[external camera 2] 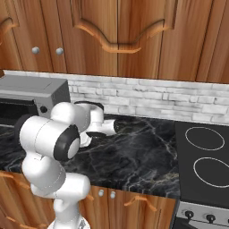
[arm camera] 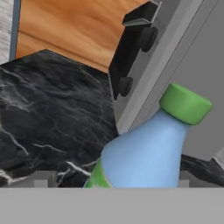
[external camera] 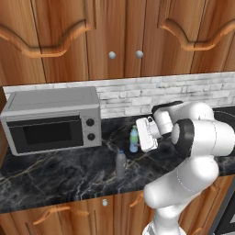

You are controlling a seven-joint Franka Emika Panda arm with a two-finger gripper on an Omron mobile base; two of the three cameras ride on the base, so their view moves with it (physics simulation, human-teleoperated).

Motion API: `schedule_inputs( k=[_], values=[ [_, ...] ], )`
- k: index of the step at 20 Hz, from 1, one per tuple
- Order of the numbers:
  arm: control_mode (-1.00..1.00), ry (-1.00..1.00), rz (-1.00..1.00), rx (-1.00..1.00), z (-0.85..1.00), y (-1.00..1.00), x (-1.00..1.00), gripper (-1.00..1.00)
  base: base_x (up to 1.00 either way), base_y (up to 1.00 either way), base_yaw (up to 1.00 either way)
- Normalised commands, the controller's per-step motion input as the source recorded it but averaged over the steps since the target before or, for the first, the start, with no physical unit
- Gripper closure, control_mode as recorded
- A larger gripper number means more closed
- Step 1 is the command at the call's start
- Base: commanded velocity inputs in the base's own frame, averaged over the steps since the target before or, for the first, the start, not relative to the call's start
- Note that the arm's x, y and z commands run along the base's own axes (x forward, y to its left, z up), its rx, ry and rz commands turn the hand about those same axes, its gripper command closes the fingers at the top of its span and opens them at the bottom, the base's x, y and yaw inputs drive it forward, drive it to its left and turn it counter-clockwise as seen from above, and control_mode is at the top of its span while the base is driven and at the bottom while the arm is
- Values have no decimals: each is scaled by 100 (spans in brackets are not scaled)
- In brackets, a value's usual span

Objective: Take the bottled waters from the counter and place them in the freezer to freeze. Close the freezer door after placing the bottles.

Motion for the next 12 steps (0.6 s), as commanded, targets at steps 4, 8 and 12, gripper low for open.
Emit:
schedule_inputs(
  k=[4,8,12],
  values=[
    [-100,0,0,0,0,0,0,100,0,0,0],
    [-100,-2,0,0,1,0,-7,100,0,0,0],
    [-100,-14,-3,0,39,0,-27,100,0,0,0]
  ],
)
